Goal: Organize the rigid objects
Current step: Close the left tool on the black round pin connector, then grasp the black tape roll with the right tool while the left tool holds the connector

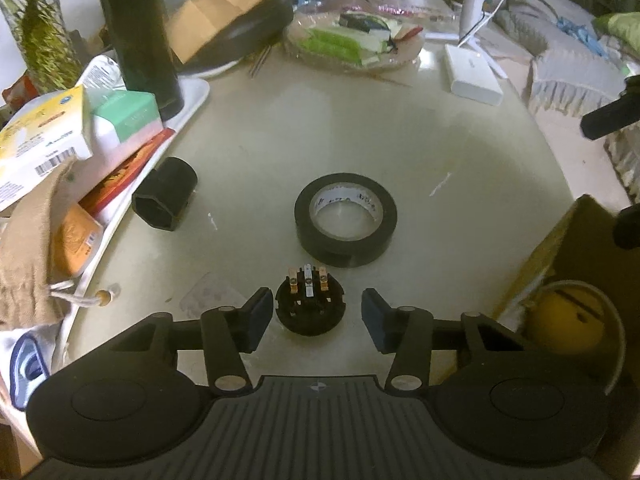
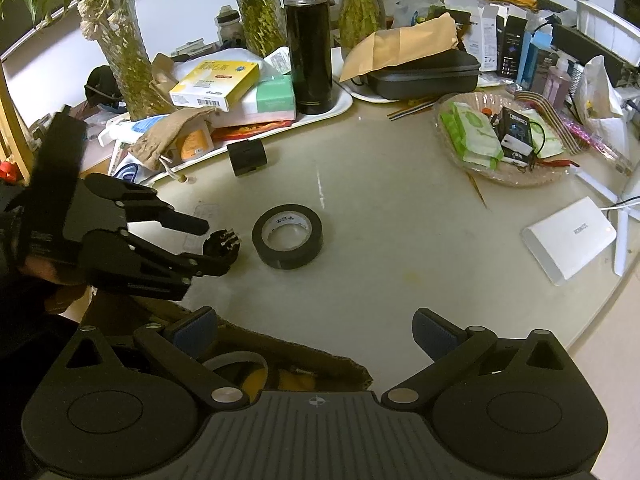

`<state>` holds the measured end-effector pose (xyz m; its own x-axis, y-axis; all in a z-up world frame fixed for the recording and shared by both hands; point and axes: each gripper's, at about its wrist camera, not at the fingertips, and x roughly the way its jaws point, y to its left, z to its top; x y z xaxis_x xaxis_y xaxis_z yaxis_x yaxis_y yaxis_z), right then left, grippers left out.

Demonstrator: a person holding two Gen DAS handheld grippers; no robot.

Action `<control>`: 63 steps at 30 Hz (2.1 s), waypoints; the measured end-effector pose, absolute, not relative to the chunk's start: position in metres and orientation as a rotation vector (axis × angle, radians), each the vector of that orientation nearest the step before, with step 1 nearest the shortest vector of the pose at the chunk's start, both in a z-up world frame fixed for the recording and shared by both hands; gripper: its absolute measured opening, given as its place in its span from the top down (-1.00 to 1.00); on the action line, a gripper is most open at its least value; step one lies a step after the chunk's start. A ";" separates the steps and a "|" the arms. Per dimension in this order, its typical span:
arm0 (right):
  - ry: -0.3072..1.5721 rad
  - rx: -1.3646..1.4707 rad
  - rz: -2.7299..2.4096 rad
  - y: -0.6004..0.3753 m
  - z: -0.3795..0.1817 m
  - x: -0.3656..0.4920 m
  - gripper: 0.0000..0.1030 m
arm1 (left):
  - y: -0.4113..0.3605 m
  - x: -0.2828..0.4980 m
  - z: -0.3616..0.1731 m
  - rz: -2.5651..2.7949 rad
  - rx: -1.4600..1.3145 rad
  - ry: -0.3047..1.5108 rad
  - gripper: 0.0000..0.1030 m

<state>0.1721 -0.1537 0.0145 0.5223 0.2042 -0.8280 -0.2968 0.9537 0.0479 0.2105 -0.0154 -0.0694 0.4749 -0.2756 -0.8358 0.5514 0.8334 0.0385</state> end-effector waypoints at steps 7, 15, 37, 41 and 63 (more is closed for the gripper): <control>0.974 -0.099 0.296 -0.156 0.014 0.173 -1.00 | -0.019 0.215 -0.075 -0.520 0.346 0.949 0.22; 0.969 -0.098 0.289 -0.155 0.016 0.174 -1.00 | -0.018 0.209 -0.070 -0.543 0.328 0.922 0.23; 0.935 -0.157 0.345 -0.127 -0.001 0.206 -1.00 | -0.013 0.162 -0.014 -0.463 0.287 0.769 0.23; 0.943 -0.182 0.361 -0.117 -0.006 0.218 -1.00 | -0.009 0.157 -0.006 -0.458 0.275 0.758 0.23; 1.048 -0.277 0.382 -0.071 -0.050 0.277 -0.82 | 0.022 0.120 0.007 -0.405 0.157 0.732 0.23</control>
<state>0.2770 -0.0714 -0.0501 0.4432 0.1737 -0.8794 -0.4334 0.9003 -0.0406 0.1195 0.0220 0.0069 0.6705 -0.3036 -0.6770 0.4120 0.9112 -0.0005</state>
